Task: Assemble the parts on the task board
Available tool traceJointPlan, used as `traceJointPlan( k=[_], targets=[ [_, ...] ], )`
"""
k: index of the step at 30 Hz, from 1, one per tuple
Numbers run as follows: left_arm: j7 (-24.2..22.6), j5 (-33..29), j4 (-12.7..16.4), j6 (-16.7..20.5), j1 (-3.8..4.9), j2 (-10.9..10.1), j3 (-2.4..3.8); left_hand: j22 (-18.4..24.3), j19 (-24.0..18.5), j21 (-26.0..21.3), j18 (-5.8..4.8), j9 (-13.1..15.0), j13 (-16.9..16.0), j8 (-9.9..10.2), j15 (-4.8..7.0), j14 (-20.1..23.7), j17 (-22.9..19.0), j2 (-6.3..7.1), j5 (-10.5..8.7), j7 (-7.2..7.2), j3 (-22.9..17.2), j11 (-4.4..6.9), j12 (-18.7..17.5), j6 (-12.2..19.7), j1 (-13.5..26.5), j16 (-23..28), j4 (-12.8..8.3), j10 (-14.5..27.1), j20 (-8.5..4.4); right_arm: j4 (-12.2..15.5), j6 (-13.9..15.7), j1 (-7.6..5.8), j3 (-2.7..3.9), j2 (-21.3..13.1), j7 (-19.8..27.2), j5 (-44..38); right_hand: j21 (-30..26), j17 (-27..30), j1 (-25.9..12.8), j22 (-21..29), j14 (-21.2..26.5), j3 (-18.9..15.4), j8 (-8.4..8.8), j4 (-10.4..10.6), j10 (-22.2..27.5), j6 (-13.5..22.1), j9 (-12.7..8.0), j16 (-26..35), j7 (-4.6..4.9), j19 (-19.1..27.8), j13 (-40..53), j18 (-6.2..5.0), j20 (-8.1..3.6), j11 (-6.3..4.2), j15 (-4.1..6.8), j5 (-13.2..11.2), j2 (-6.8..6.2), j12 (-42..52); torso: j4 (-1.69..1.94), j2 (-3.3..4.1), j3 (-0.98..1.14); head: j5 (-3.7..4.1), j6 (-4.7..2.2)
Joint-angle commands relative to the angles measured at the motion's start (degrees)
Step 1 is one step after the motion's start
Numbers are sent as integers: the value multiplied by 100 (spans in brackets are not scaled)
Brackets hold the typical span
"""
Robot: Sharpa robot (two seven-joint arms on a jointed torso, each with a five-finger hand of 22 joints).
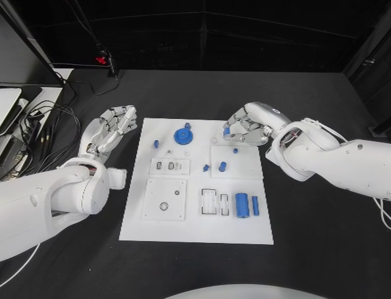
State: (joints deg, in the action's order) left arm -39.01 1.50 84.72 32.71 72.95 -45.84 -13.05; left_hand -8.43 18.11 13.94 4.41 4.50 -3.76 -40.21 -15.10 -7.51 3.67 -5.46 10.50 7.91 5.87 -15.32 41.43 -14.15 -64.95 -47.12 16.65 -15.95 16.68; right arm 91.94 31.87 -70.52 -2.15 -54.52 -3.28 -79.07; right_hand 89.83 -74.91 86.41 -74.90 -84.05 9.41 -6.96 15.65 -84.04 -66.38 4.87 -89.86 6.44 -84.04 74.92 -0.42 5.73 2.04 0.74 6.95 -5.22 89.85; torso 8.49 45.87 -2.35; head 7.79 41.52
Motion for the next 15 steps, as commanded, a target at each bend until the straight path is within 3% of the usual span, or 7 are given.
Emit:
traceJointPlan(
  k=[1,2,10,15],
  targets=[
    [-1348,35,1,-35,7,9,4,-10,-41,19,24,-5,2,-21,-22,-10,6,-11,39,917,23,2,40,-42,-63,-38,3,-50,-1,139,-48,-14,3,115,-34,34,3,-1509,-9,-1497,-595,25,-31,17,-596,-102,32,-14,-74,-583,1508,37,-47,-6,30,15,49,15,22,13,6,-85,8],
    [-1347,35,2,-33,7,8,4,-10,-41,19,24,-5,2,-21,-22,-10,6,-11,39,917,23,2,40,-42,-63,-38,3,-50,-1,215,-97,-17,3,226,-65,37,1,-1509,-12,-1495,-595,25,-29,18,-596,-104,32,-14,-74,-581,1508,36,-47,-6,30,16,52,15,19,11,3,-155,27],
    [-1342,35,-1,-28,9,12,3,-11,-39,22,24,-6,2,-22,-22,-11,6,-12,40,917,26,2,41,-42,-66,-39,2,-51,-1,298,-319,-22,5,670,-420,-169,-4,-1509,-7,-1489,-595,33,-16,4,-596,-116,26,-14,-79,-576,1508,34,-44,-5,26,55,72,15,3,7,-1,-395,89],
    [-1341,35,0,-30,9,19,3,-11,-39,22,24,-6,2,-22,-22,-11,6,-12,40,917,26,2,41,-42,-66,-39,2,-51,-1,276,-555,-20,6,954,-883,-412,-39,-1509,11,-1456,-595,38,10,-36,-596,-129,15,-14,-79,-542,1508,20,-42,-5,26,142,84,15,21,9,3,-513,142]
  ],
)
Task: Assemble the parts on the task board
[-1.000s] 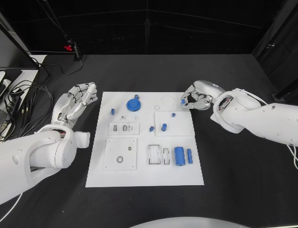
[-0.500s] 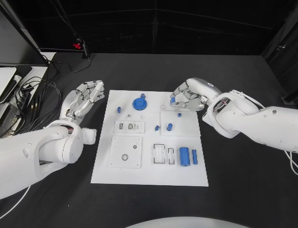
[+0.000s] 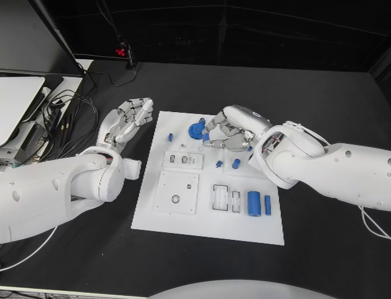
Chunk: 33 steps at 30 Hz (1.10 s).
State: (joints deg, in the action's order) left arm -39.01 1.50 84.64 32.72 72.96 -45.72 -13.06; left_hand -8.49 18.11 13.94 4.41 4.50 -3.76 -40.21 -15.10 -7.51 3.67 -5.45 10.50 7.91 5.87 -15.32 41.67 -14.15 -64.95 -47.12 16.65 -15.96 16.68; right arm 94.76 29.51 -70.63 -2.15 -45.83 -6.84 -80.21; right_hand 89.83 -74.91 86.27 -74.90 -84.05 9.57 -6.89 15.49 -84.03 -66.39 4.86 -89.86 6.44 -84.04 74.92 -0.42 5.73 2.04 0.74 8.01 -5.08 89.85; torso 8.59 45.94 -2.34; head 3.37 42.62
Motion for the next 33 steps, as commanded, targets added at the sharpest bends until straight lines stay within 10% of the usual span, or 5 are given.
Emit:
traceJointPlan(
  k=[1,13,33],
  targets=[
    [-1341,35,9,-30,8,5,5,-5,-39,22,24,-7,1,-22,-22,-11,6,-12,40,917,26,2,17,-42,-66,-39,3,-51,-1,-12,-369,-8,6,147,-622,-338,-49,-1509,25,-1447,-595,22,5,-22,-597,-129,15,-14,-78,-533,1508,16,-42,-5,26,42,71,15,7,3,3,-86,34],
    [-1339,35,22,-24,8,-8,4,-5,-39,24,24,-9,1,-23,-22,-12,6,-14,41,918,30,2,19,-44,-71,-40,2,-52,-1,-4,-759,15,3,667,-1362,-671,-116,-1509,-31,-1383,-595,-11,31,-18,-597,-130,4,-14,-66,-468,1508,-11,-41,3,26,69,62,15,-6,5,5,-251,135],
    [-1339,35,28,-28,8,-6,4,-5,-41,24,24,-11,2,-25,-22,-14,6,-19,45,917,34,2,20,-45,-80,-41,1,-54,-1,-103,-1002,214,0,902,-1964,-1180,-160,-1509,-140,-1343,-595,-76,86,-7,-597,-113,-17,-14,-50,-428,1508,-27,-37,16,22,72,37,15,-12,2,12,-223,200]
  ],
)
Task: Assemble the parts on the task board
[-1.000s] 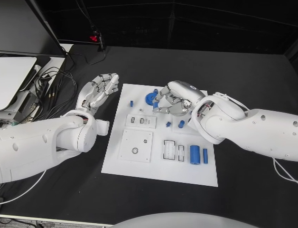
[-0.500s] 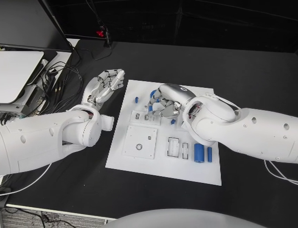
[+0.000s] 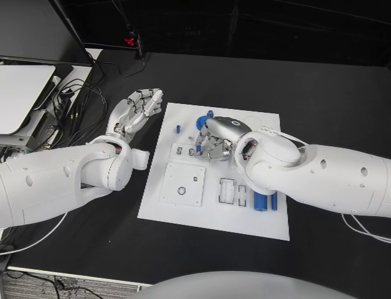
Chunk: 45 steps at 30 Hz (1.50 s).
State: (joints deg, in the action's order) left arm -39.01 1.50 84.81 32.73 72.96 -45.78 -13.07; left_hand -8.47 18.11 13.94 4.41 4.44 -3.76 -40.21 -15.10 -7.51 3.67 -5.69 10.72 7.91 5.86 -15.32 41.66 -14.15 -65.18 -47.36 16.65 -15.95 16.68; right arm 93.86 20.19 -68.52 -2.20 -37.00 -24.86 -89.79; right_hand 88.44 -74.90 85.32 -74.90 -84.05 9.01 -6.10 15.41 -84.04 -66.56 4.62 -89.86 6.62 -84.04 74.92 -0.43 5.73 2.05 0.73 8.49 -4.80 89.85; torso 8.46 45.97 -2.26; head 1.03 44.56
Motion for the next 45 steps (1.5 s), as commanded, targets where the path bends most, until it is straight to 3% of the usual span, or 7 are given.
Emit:
traceJointPlan(
  k=[1,15,45],
  targets=[
    [-1340,35,11,-29,8,1,5,-6,-41,25,24,-5,2,-25,-22,-14,5,4,23,917,35,3,21,-45,-57,-17,1,-54,-1,-35,-52,11,5,35,-166,-243,-23,-1510,-57,-1341,-595,-28,16,0,-596,-91,4,-14,-65,-426,1508,-28,-36,17,21,25,5,15,3,1,0,29,9],
    [-1341,35,9,-35,7,5,4,-6,-41,25,24,-5,2,-25,-22,-14,5,4,23,917,35,3,21,-45,-57,-17,1,-54,-1,-214,63,63,6,167,-101,-287,-31,-1510,-90,-1334,-595,-51,60,-10,-596,-54,-13,-14,-47,-419,1508,-31,-33,30,17,32,-12,15,3,0,-2,62,38],
    [-1339,35,9,-31,8,-5,3,-6,-45,25,24,-9,2,-27,-21,-15,5,-3,30,918,41,3,23,-45,-68,-19,1,-54,-1,-282,-243,113,6,226,-222,-349,-65,-1510,-177,-1307,-595,-133,176,-23,-596,47,-53,-14,17,-392,1508,-42,-5,83,-21,36,-122,15,2,-2,0,88,91]
  ],
)
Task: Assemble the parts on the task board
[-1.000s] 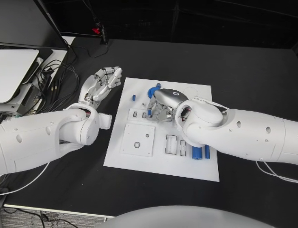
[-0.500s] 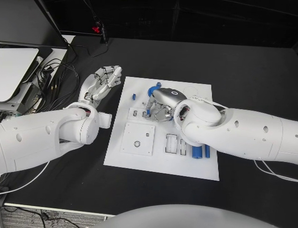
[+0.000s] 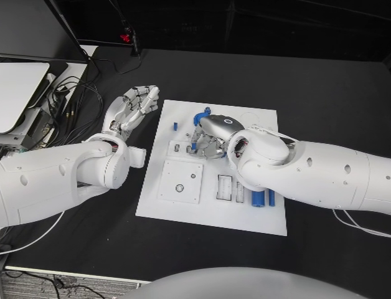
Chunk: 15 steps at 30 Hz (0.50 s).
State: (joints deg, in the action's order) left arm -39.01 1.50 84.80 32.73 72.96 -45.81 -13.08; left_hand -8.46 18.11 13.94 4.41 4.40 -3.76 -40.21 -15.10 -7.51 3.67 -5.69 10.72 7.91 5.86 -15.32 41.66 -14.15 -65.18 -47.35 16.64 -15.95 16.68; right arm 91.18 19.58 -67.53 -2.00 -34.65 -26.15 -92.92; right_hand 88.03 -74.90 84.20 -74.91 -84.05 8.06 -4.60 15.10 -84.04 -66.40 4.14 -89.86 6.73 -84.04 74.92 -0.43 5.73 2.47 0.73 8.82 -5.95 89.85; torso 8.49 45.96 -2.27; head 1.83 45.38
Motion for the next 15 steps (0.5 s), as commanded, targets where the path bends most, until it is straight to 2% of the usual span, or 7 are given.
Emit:
traceJointPlan(
  k=[1,7,15],
  targets=[
    [-1339,35,9,-31,8,-2,4,-7,-45,25,24,-5,2,-27,-21,-15,5,-3,30,918,41,3,23,-46,-68,-19,1,-54,0,-13,-196,15,-14,-9,-99,-37,-24,-1510,-64,-1307,-595,-38,26,9,-596,32,-5,-14,6,-392,1508,-42,-5,41,-21,3,-7,15,0,0,1,9,10],
    [-1339,35,7,-32,7,-2,4,-7,-45,25,24,-5,2,-27,-21,-15,5,-3,30,918,41,3,23,-46,-68,-19,1,-54,0,-16,-256,15,-14,-6,-119,-38,-31,-1510,-64,-1301,-595,-44,50,3,-596,63,-13,-14,22,-386,1508,-44,2,53,-31,-2,-21,15,0,0,0,16,16],
    [-1337,35,9,-30,7,-5,3,-7,-45,25,24,-5,2,-27,-21,-15,5,-3,30,918,41,3,23,-46,-68,-19,1,-54,0,-18,-310,15,-14,-4,-116,-47,-65,-1510,-123,-1273,-595,-167,105,18,-596,252,-36,-14,109,-358,1508,-55,55,132,-93,70,-151,15,0,0,-1,23,24]
  ],
)
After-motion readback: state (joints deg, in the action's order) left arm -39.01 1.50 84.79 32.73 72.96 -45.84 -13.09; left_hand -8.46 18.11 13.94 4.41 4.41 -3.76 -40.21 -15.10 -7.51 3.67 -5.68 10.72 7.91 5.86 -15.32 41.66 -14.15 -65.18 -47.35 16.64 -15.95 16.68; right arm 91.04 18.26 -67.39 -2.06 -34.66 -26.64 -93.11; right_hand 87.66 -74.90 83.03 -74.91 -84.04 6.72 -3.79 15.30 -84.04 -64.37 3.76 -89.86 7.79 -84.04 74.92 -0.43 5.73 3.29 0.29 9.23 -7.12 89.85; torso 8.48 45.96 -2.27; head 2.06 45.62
